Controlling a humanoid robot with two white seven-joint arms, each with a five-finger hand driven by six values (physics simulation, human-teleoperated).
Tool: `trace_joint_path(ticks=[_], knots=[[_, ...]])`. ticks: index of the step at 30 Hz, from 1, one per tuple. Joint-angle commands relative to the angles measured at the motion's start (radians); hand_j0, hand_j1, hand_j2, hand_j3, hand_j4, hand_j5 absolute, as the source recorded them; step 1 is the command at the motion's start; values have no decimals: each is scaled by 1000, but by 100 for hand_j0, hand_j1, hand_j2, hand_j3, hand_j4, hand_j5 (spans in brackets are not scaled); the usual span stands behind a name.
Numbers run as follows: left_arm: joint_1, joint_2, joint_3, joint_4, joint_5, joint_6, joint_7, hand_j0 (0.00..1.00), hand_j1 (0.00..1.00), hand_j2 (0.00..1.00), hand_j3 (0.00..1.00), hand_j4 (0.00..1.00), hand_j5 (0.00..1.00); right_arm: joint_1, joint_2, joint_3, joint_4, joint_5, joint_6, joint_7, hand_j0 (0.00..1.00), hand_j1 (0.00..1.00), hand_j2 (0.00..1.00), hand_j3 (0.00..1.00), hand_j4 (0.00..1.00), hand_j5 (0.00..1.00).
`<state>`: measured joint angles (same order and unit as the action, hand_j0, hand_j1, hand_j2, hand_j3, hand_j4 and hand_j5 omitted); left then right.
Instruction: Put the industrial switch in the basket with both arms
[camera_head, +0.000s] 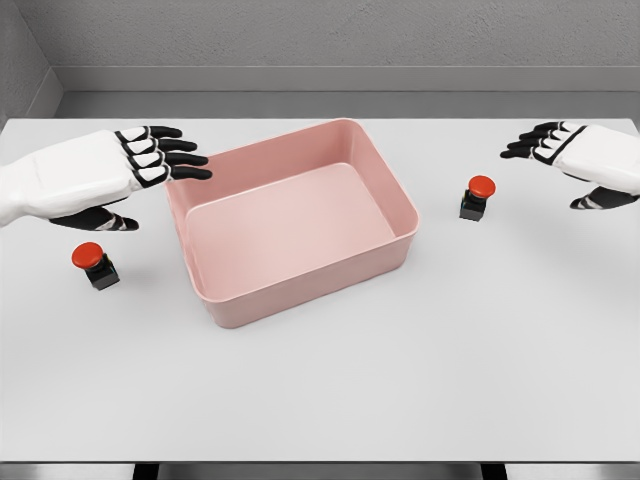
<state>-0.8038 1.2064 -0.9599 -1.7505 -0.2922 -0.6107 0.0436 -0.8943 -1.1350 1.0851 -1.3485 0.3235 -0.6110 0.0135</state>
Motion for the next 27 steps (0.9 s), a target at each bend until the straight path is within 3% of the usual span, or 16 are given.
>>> trace_joint_path(ticks=[1,5,7,9,12,16,20,27], knots=[[0,2,1,0,7,0,1,100,100,100,100,100,100,0,1,-1,-1,-4,0,2,100,100,100,100,100,100],[0,76,1,6,39,0,-1,100,100,100,100,100,100,-9,92,-5,19,5,0,2,100,100,100,100,100,100],[0,90,0,51,45,0,-1,100,100,100,100,100,100,-15,149,-7,46,37,0,2,100,100,100,100,100,100],[-11,104,-60,54,39,0,-4,100,100,100,100,100,100,-15,155,-5,48,60,0,0,100,100,100,100,100,100],[-12,117,-63,66,13,0,-7,100,100,100,100,100,100,-14,173,-5,84,86,0,2,100,100,100,100,100,100],[-12,124,-88,160,-27,0,-8,100,100,100,100,100,100,-15,236,-4,143,112,0,3,100,100,100,100,100,100],[-28,107,-114,151,-140,0,-87,100,100,100,100,100,100,-17,264,-4,176,134,0,3,100,100,100,100,100,100],[-26,107,-145,152,-166,0,-97,100,100,100,100,100,100,-18,293,-4,252,184,0,2,100,100,100,100,100,100]])
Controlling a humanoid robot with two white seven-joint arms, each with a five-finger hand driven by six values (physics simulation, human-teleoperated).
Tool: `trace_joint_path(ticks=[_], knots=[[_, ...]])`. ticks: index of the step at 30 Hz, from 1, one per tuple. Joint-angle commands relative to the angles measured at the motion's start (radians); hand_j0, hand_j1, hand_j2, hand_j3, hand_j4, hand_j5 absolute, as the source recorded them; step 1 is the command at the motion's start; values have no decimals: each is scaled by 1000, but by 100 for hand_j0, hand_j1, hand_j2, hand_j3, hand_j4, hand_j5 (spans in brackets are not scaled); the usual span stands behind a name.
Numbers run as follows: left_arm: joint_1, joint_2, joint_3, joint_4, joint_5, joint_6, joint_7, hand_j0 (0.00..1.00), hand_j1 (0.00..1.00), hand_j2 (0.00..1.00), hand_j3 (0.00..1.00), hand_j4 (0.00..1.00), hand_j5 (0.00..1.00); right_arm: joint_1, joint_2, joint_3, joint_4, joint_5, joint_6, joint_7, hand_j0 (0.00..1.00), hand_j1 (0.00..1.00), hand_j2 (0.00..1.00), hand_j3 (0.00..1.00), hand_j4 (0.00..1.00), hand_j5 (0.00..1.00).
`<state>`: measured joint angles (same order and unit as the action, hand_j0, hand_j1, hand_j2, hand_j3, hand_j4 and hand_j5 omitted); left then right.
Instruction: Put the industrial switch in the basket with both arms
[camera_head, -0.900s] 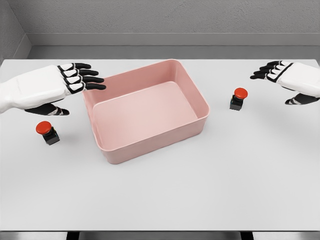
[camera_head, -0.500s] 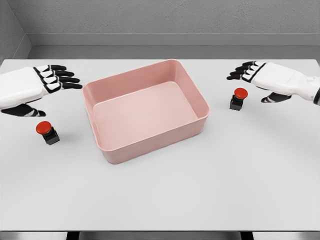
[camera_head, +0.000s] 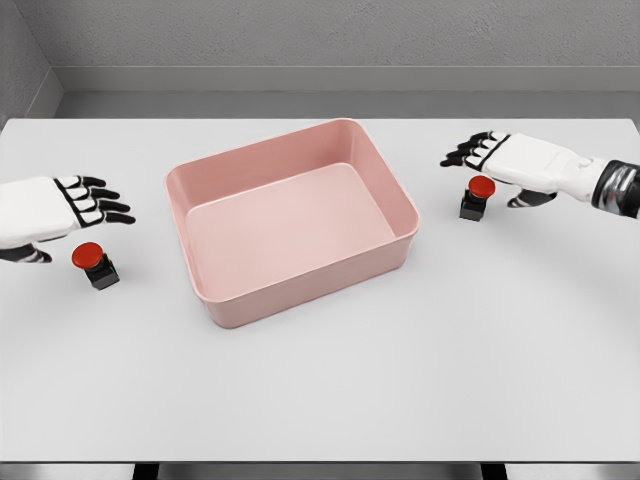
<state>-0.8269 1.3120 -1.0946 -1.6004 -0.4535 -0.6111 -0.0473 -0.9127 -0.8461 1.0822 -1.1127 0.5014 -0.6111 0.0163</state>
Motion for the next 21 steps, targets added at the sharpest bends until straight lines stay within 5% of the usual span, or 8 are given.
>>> trace_joint_path(ticks=[1,7,21], knots=[[2,-2,-11,2,-10,0,-14,100,100,100,100,100,100,0,4,-1,17,8,0,-1,100,100,100,100,100,100],[0,-14,-77,7,-11,96,-65,100,100,100,100,100,100,2,53,-1,57,39,0,-1,100,100,100,100,100,100],[-8,-85,-102,4,-71,186,-95,92,92,92,92,92,92,2,90,4,82,69,0,1,100,100,100,100,100,100]])
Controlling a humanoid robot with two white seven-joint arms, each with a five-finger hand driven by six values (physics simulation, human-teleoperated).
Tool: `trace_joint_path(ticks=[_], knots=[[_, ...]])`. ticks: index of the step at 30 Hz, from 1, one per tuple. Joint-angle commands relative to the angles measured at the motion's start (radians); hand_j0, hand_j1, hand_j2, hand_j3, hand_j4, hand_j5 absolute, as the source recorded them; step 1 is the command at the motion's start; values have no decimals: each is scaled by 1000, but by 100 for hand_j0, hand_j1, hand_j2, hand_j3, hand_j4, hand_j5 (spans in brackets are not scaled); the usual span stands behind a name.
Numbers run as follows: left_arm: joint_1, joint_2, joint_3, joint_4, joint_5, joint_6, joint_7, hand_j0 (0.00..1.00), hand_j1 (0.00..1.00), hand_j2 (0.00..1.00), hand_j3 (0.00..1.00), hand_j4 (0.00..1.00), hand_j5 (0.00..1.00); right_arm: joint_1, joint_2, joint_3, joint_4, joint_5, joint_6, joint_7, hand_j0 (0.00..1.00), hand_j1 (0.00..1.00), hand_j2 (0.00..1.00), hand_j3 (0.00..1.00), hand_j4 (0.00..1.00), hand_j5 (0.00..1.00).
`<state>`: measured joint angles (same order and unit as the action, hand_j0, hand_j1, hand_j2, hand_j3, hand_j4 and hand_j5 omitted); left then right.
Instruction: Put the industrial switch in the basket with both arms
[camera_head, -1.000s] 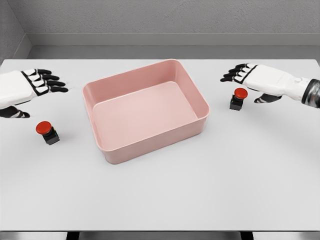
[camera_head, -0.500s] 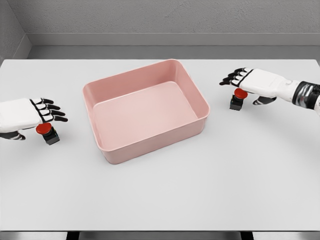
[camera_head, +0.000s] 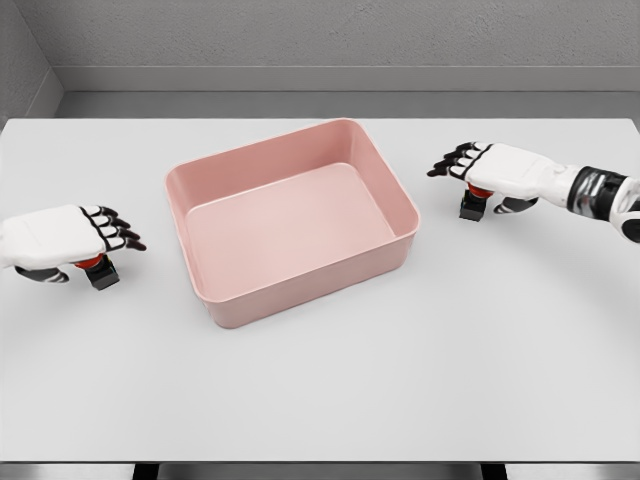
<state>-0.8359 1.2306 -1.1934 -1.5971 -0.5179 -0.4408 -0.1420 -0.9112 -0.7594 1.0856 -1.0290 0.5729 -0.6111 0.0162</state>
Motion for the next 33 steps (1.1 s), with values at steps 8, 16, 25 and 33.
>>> trace_joint_path(ticks=[8,16,25,33], knots=[[-2,1,-2,-4,-14,4,1,76,76,76,76,76,76,2,2,-3,-2,44,0,-4,80,80,80,80,80,80],[0,18,-9,-17,-14,4,2,70,70,70,70,70,70,0,2,-6,-2,79,0,-9,64,64,64,64,64,64],[0,18,-15,-20,-16,1,1,57,57,57,57,57,57,2,2,-7,-3,93,0,-7,52,52,52,52,52,52],[0,20,-15,-18,-16,-6,2,51,51,51,51,51,51,-5,3,-20,-5,91,0,-9,46,46,46,46,46,46]])
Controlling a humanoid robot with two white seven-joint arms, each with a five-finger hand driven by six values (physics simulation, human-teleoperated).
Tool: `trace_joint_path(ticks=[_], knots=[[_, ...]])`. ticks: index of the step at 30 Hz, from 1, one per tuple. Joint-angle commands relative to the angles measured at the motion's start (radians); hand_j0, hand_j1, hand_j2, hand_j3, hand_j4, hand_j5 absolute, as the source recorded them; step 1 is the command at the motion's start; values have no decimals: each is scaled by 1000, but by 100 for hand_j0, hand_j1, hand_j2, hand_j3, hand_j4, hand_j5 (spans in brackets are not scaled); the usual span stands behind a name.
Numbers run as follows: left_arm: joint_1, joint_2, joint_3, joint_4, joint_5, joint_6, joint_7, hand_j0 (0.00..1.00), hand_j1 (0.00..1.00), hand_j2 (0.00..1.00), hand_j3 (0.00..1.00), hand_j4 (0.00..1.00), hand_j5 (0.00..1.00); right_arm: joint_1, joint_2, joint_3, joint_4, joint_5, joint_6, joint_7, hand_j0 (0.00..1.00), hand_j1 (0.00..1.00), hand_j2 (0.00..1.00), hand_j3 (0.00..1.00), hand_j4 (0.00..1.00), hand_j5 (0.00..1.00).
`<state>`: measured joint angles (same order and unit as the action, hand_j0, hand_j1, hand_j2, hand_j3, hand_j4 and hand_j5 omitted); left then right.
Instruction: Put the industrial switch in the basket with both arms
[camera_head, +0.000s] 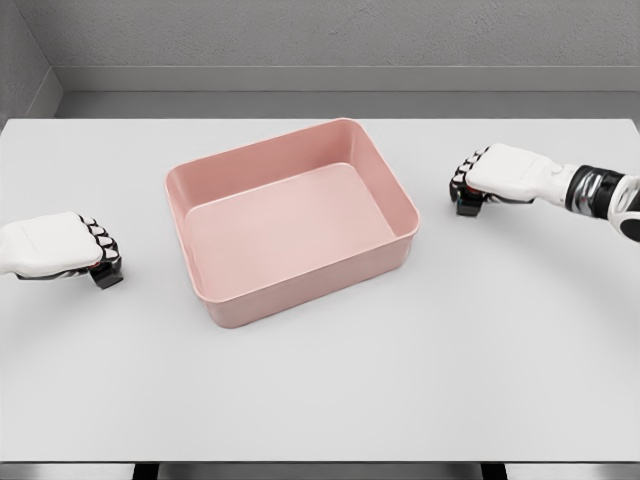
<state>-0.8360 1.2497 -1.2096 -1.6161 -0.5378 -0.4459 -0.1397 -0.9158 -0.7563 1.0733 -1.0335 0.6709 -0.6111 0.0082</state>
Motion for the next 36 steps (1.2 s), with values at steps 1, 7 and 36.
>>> trace_joint_path(ticks=[1,7,36], knots=[[0,1,1,-1,4,0,0,49,49,49,49,49,49,0,0,-7,0,-7,0,-1,45,45,45,45,45,45],[-9,1,2,-2,5,-7,0,44,44,44,44,44,44,-3,-8,-44,-11,-10,0,6,42,42,42,42,42,42],[-354,-72,12,-1,275,-165,-142,42,42,42,42,42,42,-21,0,-118,-310,-79,0,6,34,34,34,34,34,34]])
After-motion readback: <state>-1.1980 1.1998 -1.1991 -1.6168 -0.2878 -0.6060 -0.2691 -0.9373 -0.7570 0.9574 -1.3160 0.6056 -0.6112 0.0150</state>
